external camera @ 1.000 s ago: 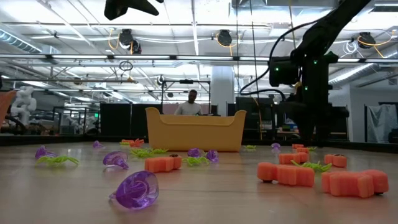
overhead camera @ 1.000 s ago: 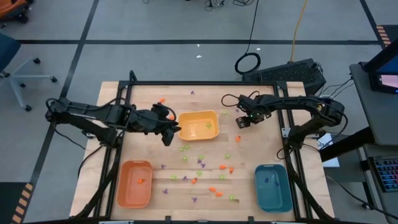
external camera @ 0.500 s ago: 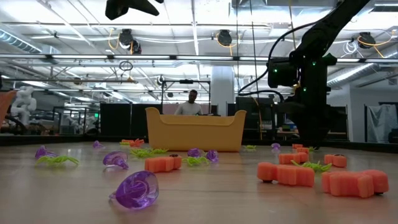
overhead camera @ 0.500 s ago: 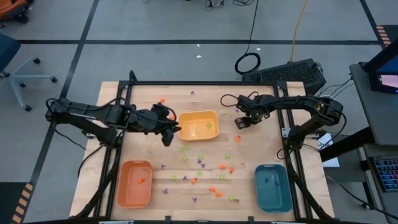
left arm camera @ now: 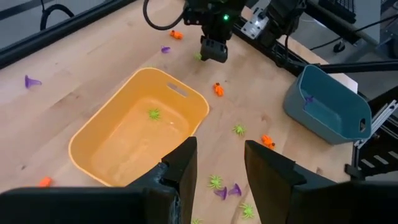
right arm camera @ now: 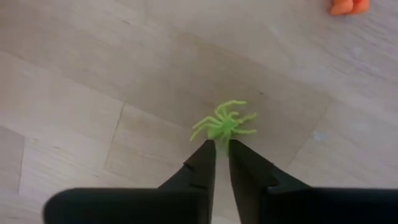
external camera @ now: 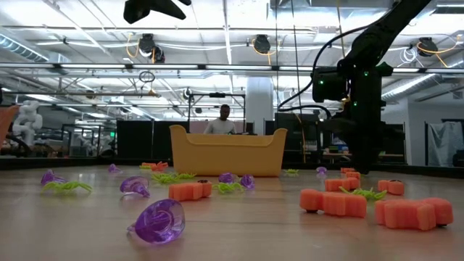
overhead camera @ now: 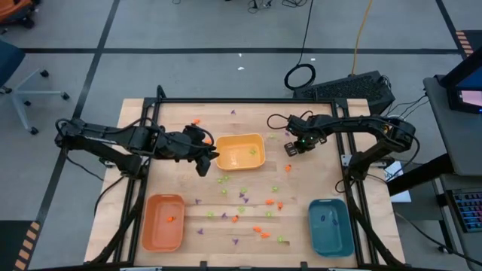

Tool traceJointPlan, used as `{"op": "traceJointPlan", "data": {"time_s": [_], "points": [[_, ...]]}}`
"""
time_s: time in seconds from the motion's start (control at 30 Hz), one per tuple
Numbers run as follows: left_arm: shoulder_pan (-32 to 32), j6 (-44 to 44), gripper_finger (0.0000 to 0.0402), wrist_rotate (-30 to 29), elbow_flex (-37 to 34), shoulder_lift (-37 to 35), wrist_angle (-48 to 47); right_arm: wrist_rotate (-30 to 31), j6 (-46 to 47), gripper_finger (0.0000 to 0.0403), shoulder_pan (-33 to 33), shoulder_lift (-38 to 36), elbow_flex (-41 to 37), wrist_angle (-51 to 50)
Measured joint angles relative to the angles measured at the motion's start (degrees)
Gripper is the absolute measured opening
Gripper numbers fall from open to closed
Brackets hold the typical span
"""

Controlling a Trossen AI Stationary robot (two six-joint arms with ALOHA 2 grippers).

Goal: Sort Halloween decoration
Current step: Put the green spider toy into the yellow bin

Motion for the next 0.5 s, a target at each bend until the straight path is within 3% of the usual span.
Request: {"op": "traceJointPlan", "data": {"time_s": [0.17,0.5], "points": [[0.0,0.0,0.0132,0.0,0.0,0.0,0.0,0.1,-1.0,0.0003,0.0,0.0,0.0,0.0],[0.0,-0.1,0.0132,0.0,0.0,0.0,0.0,-0.2,-2.1,0.0,0.1,-1.9,0.0,0.0]]}}
